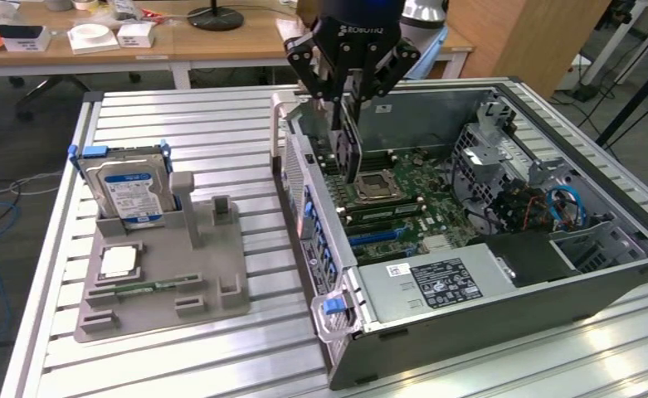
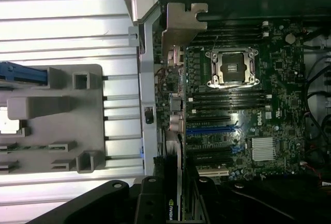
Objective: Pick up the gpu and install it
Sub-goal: 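Pick up the gpu and move the gpu toward the slot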
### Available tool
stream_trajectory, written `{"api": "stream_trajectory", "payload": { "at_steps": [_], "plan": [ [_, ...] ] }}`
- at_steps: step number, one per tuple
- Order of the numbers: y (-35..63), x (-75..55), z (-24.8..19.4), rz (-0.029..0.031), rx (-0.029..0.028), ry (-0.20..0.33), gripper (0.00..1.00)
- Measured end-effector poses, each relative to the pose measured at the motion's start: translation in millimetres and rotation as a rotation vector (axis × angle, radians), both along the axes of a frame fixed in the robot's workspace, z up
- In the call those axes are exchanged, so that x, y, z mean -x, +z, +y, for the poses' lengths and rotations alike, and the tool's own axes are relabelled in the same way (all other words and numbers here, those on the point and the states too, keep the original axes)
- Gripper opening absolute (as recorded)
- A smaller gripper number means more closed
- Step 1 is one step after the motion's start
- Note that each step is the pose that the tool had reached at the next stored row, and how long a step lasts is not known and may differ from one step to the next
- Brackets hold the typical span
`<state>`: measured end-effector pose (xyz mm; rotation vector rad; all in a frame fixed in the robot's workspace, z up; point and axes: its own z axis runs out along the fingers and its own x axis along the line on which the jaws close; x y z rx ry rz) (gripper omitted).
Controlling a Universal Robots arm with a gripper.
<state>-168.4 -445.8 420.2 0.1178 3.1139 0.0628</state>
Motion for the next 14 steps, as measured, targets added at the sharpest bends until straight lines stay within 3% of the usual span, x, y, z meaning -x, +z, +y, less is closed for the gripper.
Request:
{"api": "stream_trajectory", "payload": {
  "at_steps": [14],
  "plan": [
    [-0.1, -12.3, 0.0, 0.0, 0.0, 0.0, 0.26]
  ]
}}
